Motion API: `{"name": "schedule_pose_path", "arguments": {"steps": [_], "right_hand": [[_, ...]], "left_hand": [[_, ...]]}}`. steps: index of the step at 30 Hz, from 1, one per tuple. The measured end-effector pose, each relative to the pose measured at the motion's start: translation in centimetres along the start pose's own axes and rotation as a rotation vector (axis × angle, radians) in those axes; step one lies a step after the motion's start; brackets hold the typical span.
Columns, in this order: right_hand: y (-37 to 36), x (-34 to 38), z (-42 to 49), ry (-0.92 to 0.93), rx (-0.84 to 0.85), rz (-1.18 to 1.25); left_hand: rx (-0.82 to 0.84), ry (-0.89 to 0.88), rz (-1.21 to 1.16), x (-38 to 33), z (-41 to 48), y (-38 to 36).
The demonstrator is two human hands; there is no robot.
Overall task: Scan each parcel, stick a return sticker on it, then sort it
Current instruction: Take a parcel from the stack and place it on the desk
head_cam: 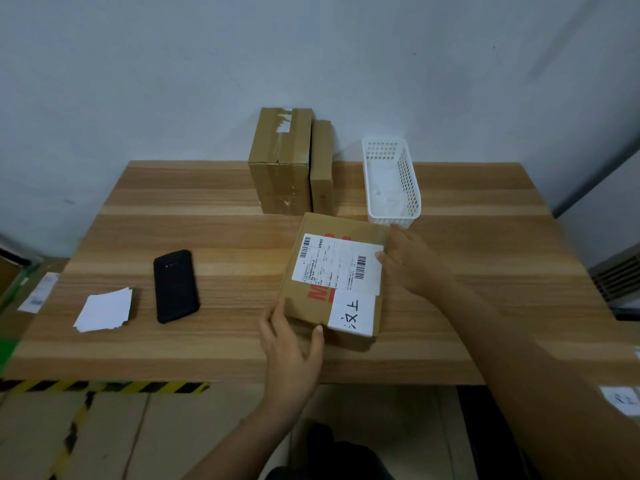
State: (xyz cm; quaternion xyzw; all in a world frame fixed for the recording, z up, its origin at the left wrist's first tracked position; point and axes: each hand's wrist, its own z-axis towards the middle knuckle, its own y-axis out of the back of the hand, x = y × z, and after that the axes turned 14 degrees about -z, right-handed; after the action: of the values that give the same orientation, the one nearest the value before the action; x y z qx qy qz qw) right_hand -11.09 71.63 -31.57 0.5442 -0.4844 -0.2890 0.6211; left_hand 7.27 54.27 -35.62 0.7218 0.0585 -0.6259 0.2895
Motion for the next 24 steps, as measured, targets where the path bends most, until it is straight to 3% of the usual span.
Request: {"name": "schedule_pose_path", "arguments": {"steps": [4, 10, 14, 19, 24], "right_hand": [[-1.2, -1.0, 1.6, 0.017, 0.114, -0.071], [-1.5, -0.7, 0.1, -0.041, 0.061, -0.039], [-2.1, 1.1, -3.5, -0.052, 0.114, 0.181], [-4.4, 3.3, -7.0, -0.039, 0.037, 0.281], [-4.6, 3.5, -7.0, -0.052, -0.06, 0.177]], "left_hand": [[0.058, -0.012, -0.012, 0.3, 0.0, -0.2], [0.156, 0.024, 0.01, 0.7, 5.3, 2.4], [0.28, -0.036, 0.115, 1.0, 10.2, 5.0], [0.46, -0.093, 0.185, 1.4, 14.3, 6.6], [0.405, -0.113, 0.144, 1.9, 15.0, 6.6]]}}
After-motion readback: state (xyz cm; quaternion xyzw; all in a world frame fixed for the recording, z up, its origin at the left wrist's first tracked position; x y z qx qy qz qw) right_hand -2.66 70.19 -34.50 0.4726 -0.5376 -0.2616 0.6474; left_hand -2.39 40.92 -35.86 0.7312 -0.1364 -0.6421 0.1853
